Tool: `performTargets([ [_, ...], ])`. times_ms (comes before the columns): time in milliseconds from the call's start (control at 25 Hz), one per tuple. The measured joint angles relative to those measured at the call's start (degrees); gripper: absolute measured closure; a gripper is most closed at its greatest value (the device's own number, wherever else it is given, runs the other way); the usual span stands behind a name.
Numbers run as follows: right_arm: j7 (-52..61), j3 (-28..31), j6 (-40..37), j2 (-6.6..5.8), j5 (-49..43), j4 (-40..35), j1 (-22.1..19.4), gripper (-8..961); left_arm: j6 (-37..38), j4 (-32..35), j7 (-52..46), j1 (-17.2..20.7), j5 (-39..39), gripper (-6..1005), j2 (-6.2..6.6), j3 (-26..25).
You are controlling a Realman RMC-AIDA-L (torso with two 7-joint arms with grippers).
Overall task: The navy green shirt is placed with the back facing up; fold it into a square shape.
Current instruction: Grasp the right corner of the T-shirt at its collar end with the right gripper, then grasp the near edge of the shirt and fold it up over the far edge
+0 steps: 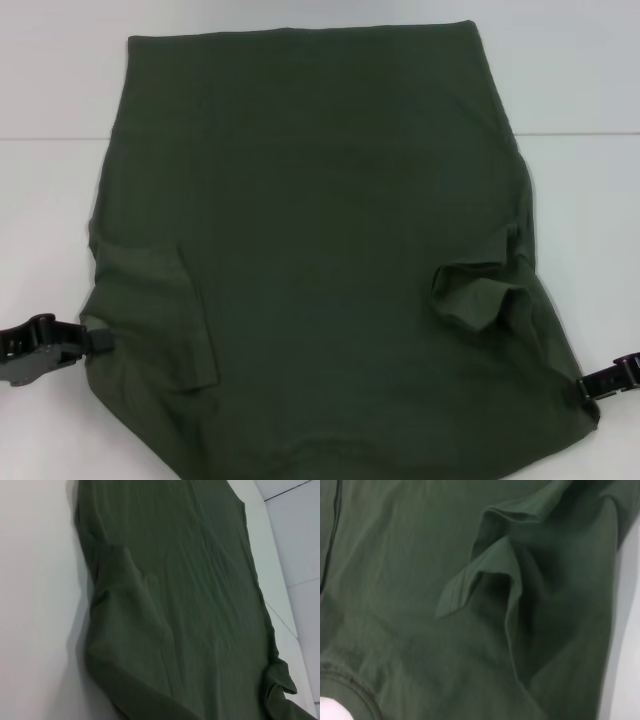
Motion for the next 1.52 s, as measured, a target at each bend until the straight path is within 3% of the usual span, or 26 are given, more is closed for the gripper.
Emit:
performTargets([
  [520, 0.0, -1.9, -0.3, 2.15, 0.2, 0.9, 2.5, 339, -0.6, 0.0, -0.1, 0.0, -0.1, 992, 0.09, -0.2],
  [1000, 0.4, -2.1, -2.0, 2.16, 0.1, 0.9, 2.9, 340, -1.0, 0.0, -0.1, -0.2, -0.1, 992, 0.18, -0.2],
  [1200, 0.4, -1.8, -2.4, 1.85, 0.4, 0.7, 2.8, 576, -1.0, 0.0, -0.1, -0.2, -0.1, 992, 0.13, -0.2],
  [1520, 0.6, -1.6, -2.5, 1.69, 0.5, 0.8, 2.5, 853, -0.9, 0.0, 0.1, 0.0, -0.1, 993, 0.09, -0.1],
])
